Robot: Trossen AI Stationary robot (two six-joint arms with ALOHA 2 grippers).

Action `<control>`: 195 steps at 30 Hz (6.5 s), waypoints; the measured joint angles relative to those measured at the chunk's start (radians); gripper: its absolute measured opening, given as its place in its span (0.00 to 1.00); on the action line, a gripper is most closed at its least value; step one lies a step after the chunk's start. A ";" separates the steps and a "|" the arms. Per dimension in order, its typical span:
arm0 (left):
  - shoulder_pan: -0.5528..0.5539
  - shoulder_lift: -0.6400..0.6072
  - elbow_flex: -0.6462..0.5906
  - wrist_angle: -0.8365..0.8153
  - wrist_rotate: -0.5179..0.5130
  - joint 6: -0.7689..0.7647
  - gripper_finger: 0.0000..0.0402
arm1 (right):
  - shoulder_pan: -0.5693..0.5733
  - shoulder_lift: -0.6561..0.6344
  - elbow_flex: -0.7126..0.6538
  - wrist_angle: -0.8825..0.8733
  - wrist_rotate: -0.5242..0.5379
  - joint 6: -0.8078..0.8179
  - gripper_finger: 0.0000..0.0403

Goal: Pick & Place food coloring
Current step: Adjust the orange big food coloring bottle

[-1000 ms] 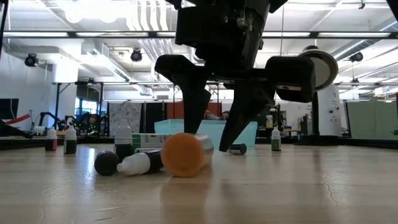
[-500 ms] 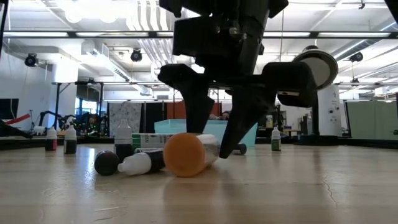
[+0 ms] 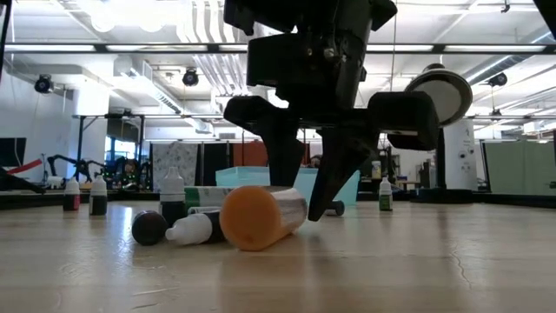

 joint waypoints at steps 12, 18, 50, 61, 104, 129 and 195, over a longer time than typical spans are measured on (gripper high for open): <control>0.000 0.000 0.000 0.000 0.000 0.003 0.56 | 0.020 0.000 0.000 -0.003 0.002 -0.006 0.40; 0.000 0.000 0.000 -0.002 0.000 0.006 0.56 | 0.030 0.000 0.000 0.005 0.030 -0.014 0.49; 0.000 0.000 0.000 -0.008 -0.041 -0.020 0.56 | 0.060 -0.001 0.005 0.020 0.031 -0.054 0.27; 0.000 0.000 0.000 -0.008 -0.044 -0.017 0.56 | 0.053 -0.003 0.043 -0.311 0.084 0.320 0.29; 0.005 0.000 0.000 -0.011 -0.108 0.006 0.56 | -0.218 -0.014 -0.023 -0.847 -0.337 1.024 0.26; 0.005 0.000 0.000 -0.042 -0.108 0.056 0.56 | -0.215 -0.285 -0.331 -0.850 -0.762 1.305 0.26; 0.005 0.000 0.000 -0.042 -0.101 0.076 0.56 | -0.244 -0.377 -0.895 -0.646 -0.915 1.351 0.40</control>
